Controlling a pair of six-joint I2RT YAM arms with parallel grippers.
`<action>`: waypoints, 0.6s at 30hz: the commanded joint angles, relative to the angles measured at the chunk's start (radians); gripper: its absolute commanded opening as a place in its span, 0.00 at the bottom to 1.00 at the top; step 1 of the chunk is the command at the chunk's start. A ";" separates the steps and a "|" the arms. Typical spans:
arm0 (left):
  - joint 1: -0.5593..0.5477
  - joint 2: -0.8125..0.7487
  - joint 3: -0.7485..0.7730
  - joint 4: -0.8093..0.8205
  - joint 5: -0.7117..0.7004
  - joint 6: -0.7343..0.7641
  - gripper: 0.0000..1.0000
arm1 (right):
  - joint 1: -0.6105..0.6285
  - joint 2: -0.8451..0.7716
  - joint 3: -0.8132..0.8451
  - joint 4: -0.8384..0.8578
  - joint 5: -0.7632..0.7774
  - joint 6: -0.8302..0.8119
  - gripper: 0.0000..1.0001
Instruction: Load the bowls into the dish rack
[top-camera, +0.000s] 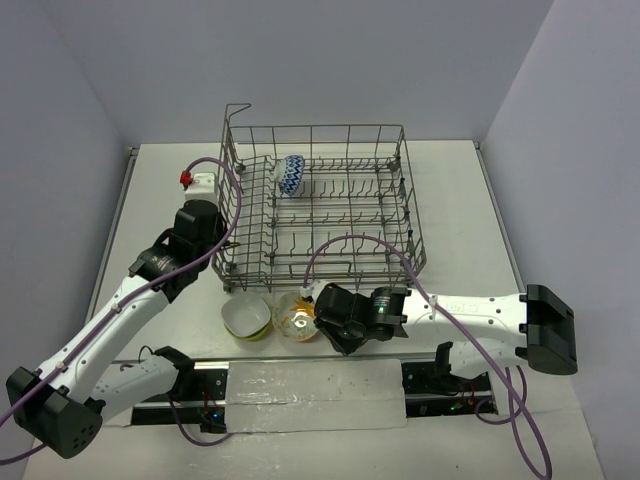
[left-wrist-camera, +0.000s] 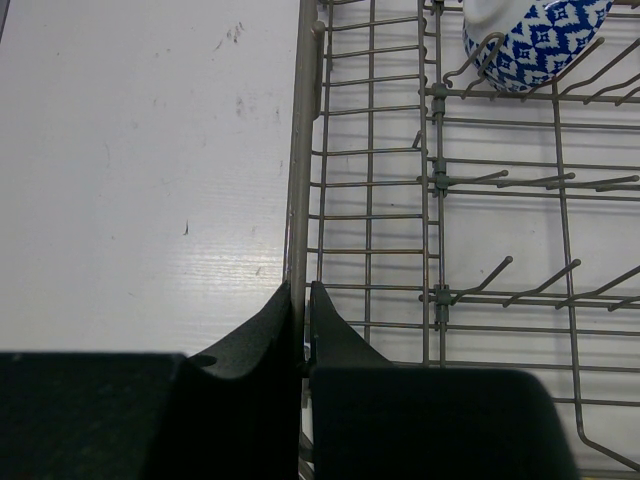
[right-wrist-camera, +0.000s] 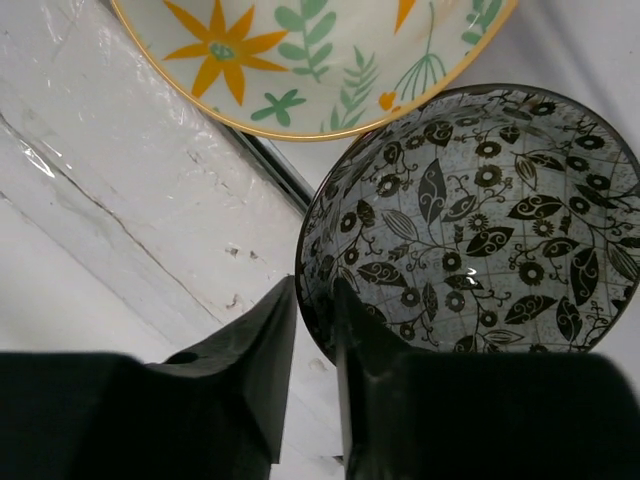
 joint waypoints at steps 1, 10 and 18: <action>0.018 -0.021 -0.014 -0.020 -0.096 0.016 0.00 | 0.006 -0.012 0.039 0.029 0.033 -0.001 0.27; 0.017 -0.019 -0.012 -0.021 -0.090 0.018 0.00 | 0.006 -0.033 0.062 -0.016 0.047 0.002 0.00; 0.017 -0.019 -0.011 -0.024 -0.090 0.017 0.00 | 0.007 -0.130 0.120 -0.072 0.031 -0.007 0.00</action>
